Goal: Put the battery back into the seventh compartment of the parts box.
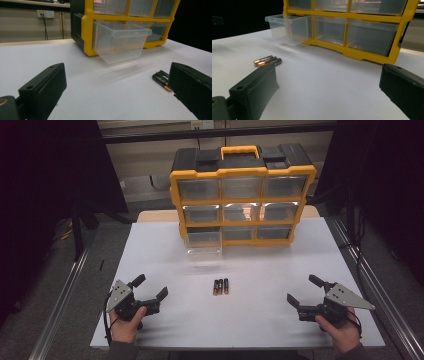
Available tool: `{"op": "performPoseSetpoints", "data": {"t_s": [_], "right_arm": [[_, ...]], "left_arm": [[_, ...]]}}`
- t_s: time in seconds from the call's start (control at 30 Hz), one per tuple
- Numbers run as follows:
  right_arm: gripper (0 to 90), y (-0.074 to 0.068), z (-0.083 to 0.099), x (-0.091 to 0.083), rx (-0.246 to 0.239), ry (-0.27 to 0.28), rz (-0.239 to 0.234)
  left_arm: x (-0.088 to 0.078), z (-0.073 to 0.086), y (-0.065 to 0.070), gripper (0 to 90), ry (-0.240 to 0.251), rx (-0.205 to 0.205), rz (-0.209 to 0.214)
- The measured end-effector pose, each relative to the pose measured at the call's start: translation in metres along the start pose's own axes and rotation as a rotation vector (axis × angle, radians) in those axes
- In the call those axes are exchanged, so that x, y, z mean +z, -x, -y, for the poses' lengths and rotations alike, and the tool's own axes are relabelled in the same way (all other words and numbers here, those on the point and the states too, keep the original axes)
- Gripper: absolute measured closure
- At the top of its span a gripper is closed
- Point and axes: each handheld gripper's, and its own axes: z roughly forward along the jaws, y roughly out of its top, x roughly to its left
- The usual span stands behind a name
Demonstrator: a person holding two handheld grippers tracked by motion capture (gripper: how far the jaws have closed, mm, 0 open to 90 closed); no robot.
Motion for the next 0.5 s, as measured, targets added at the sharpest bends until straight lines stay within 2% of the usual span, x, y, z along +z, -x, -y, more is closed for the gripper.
{"op": "performPoseSetpoints", "data": {"t_s": [0.33, 0.47, 0.5], "right_arm": [[1.1, 0.000, 0.000, -0.001, 0.005, 0.001, 0.000], [1.1, 0.000, 0.000, -0.001, 0.001, 0.005, -0.003], [1.1, 0.000, 0.000, -0.001, 0.003, 0.007, -0.003]], "left_arm": [[0.009, -0.005, 0.008, 1.7, -0.017, 0.014, 0.024], [0.018, -0.008, 0.014, 1.6, -0.017, 0.006, 0.022], [0.023, -0.009, 0.018, 1.6, -0.018, 0.004, 0.034]]}}
